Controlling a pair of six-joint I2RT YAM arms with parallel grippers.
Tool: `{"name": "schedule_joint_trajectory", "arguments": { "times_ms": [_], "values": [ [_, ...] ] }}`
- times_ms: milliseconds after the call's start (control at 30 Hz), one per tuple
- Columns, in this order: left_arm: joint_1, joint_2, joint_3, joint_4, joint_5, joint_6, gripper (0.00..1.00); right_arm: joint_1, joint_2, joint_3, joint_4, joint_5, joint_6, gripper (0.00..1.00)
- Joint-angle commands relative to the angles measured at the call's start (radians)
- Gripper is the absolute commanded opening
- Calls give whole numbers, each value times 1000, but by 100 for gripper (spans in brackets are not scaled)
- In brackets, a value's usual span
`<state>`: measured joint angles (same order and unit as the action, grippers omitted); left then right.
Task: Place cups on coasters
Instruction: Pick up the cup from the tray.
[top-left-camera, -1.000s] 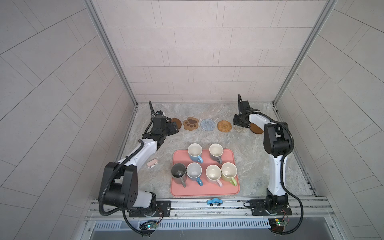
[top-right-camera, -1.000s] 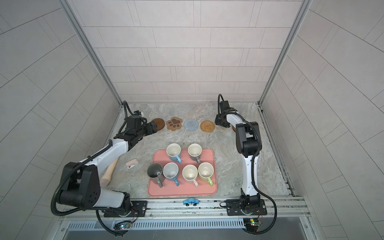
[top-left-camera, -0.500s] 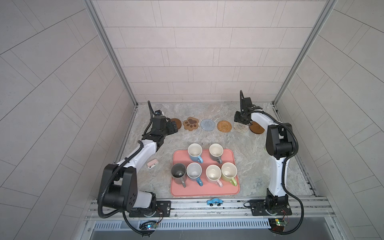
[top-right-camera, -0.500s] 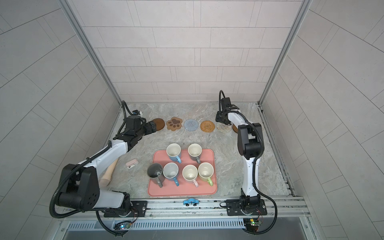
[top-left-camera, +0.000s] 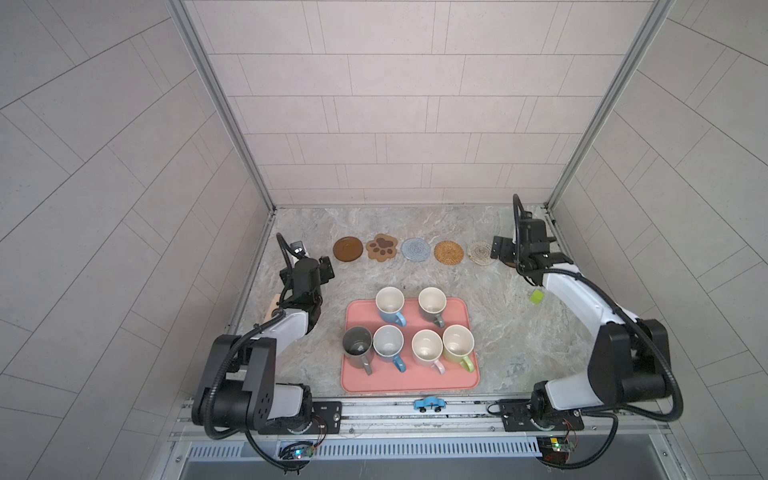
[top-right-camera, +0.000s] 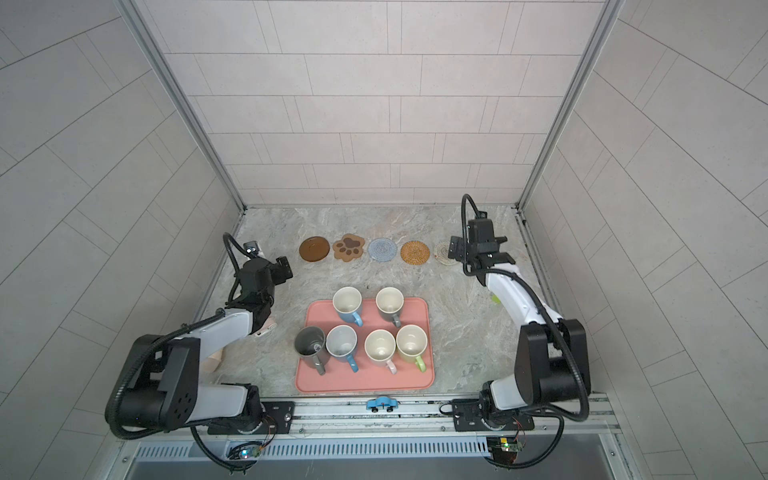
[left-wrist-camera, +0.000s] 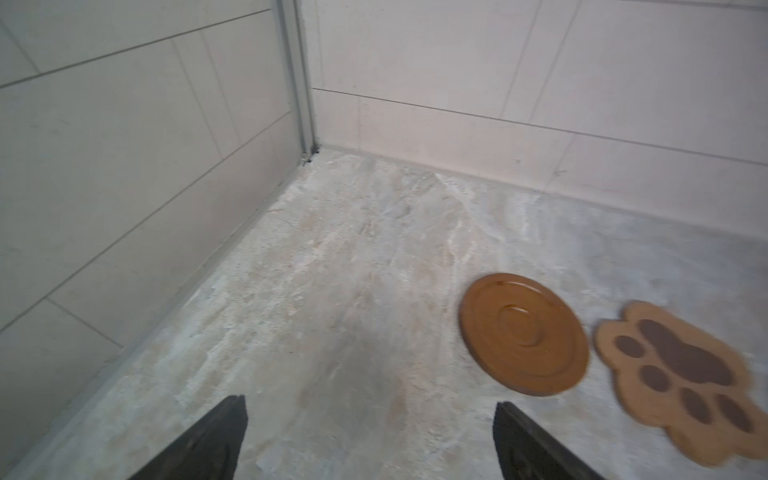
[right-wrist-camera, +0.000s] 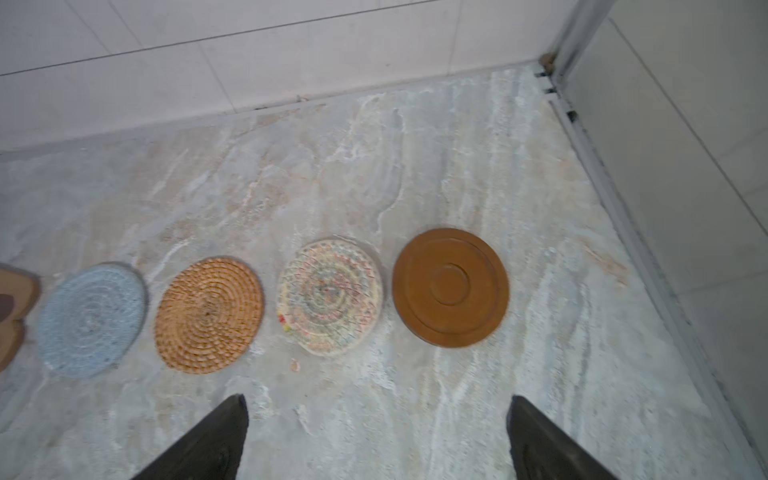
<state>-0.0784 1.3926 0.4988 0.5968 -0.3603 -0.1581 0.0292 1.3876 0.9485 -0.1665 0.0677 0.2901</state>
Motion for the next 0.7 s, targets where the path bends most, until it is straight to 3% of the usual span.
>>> {"name": "schedule_joint_trajectory", "arguments": {
  "times_ms": [0, 267, 400, 500, 633, 667],
  "values": [
    [12, 32, 29, 121, -158, 70, 100, -30, -84, -163, 180, 68, -47, 99],
    [25, 67, -37, 333, -134, 117, 100, -38, -113, -447, 495, 66, -181, 99],
    [25, -43, -22, 78, -98, 80, 100, -39, -62, -470, 569, 100, -177, 99],
    [25, -78, -63, 91, -87, 60, 100, -45, -42, -523, 742, 129, -162, 99],
    [26, -60, -63, 50, -57, 49, 100, -47, 29, -542, 853, 138, -141, 100],
    [25, -38, -69, 63, -54, 58, 100, -45, 24, -526, 807, 139, -139, 99]
  ]
}}
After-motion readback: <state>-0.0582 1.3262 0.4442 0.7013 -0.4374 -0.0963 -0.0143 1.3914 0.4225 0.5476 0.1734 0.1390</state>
